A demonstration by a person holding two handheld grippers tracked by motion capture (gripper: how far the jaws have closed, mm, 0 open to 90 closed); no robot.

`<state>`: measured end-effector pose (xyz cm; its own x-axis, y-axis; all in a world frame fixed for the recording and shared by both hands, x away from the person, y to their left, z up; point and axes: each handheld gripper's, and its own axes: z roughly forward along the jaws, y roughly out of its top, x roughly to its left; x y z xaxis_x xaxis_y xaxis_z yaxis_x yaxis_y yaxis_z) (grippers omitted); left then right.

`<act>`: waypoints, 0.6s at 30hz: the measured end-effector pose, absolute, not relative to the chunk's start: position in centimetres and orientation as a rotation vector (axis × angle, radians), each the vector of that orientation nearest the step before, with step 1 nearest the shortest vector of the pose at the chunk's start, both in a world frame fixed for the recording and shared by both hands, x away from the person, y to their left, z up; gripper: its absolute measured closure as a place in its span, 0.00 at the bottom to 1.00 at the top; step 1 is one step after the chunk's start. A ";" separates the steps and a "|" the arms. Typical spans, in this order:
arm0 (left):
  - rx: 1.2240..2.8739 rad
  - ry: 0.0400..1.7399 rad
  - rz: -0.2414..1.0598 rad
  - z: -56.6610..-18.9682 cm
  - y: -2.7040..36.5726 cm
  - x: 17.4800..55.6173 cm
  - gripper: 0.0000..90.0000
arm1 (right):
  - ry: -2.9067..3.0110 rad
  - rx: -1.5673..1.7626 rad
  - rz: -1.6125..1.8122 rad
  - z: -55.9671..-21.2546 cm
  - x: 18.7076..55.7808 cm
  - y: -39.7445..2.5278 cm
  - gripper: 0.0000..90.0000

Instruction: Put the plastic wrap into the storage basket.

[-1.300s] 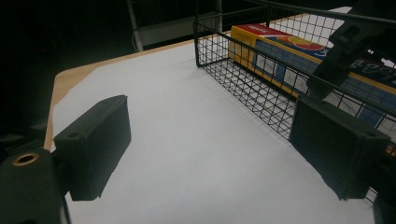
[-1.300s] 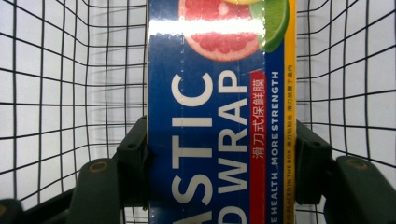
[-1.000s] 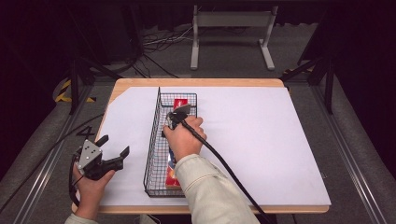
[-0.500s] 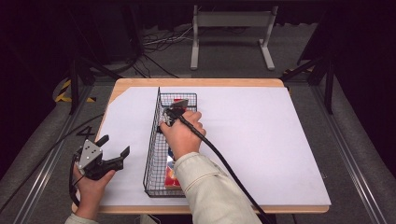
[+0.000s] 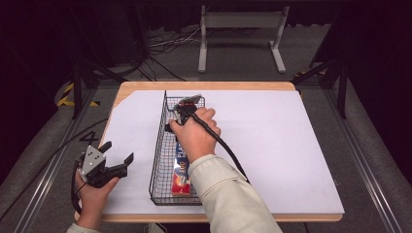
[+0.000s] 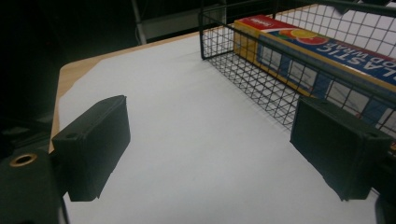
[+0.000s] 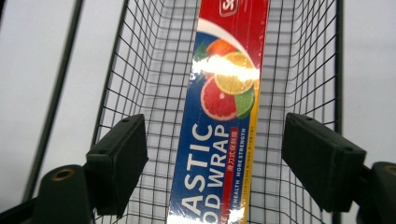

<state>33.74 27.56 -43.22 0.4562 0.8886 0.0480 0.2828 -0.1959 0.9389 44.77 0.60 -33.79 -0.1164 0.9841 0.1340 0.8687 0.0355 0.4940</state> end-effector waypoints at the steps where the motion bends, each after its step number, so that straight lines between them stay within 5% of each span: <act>1: 1.713 1.027 0.761 -43.3 27.8 33.8 0.14 | 2.076 1.899 0.700 -33.5 44.7 0.4 0.24; 18: 1.715 1.045 0.761 -43.4 28.1 33.7 0.14 | 2.083 1.742 0.816 -30.7 44.1 -2.5 0.21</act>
<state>33.68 28.11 -43.42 0.4402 0.8974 0.0294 0.3038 -0.1797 0.9356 44.15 -2.55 -30.69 -0.2164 0.9684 0.1237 0.7950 0.1012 0.5981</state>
